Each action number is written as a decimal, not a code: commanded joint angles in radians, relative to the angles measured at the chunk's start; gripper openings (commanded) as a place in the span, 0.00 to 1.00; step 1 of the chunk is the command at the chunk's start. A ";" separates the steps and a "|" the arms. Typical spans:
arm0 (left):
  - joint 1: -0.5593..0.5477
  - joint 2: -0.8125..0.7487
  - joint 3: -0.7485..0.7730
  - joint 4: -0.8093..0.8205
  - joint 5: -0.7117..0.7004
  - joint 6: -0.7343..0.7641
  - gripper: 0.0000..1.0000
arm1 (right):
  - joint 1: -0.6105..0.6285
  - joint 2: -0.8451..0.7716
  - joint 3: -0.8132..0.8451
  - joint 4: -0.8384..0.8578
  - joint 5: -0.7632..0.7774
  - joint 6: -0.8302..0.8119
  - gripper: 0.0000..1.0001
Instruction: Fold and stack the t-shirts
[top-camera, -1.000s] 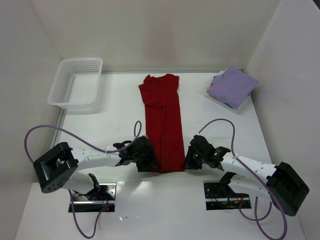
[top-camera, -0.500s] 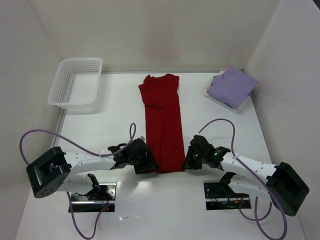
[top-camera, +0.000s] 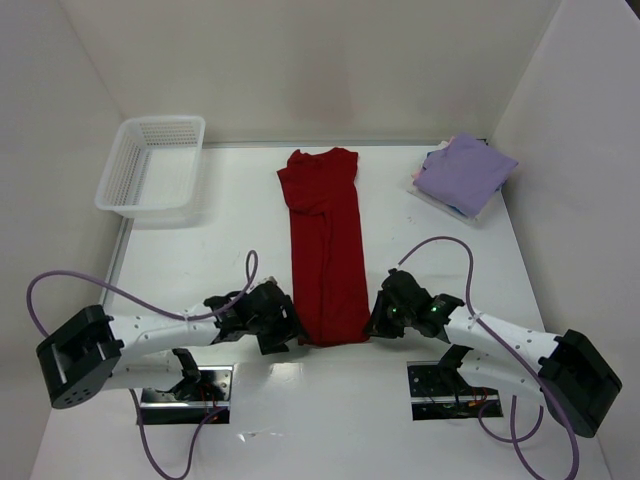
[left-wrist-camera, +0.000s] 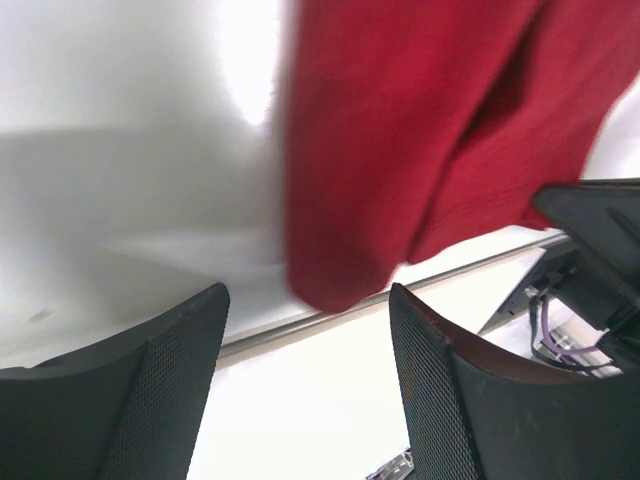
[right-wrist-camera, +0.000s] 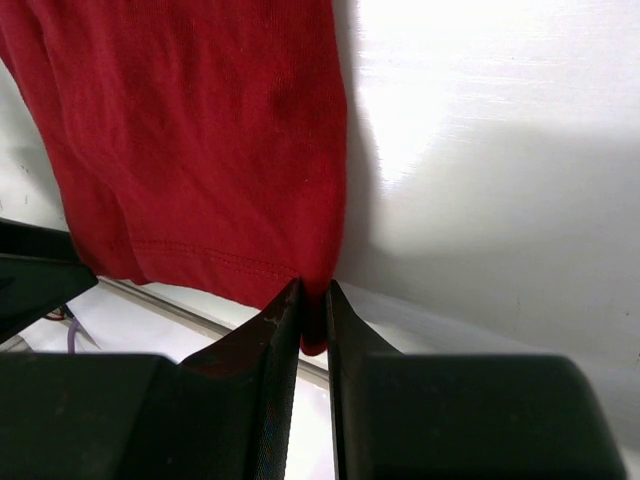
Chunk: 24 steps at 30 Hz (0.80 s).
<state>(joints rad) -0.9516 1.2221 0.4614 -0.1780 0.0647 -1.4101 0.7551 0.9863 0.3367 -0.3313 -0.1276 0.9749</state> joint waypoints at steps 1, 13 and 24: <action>-0.004 -0.041 -0.079 -0.293 -0.092 -0.016 0.75 | 0.009 -0.021 0.012 -0.017 0.020 -0.007 0.21; -0.004 -0.809 -0.065 -0.266 -0.201 0.080 0.83 | 0.009 -0.021 0.002 0.001 0.020 -0.007 0.21; -0.004 -0.991 -0.121 -0.227 -0.201 0.111 0.73 | 0.020 0.026 0.013 0.012 0.020 -0.025 0.21</action>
<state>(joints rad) -0.9527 0.1341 0.3153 -0.4484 -0.1268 -1.3525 0.7635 1.0103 0.3363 -0.3298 -0.1238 0.9668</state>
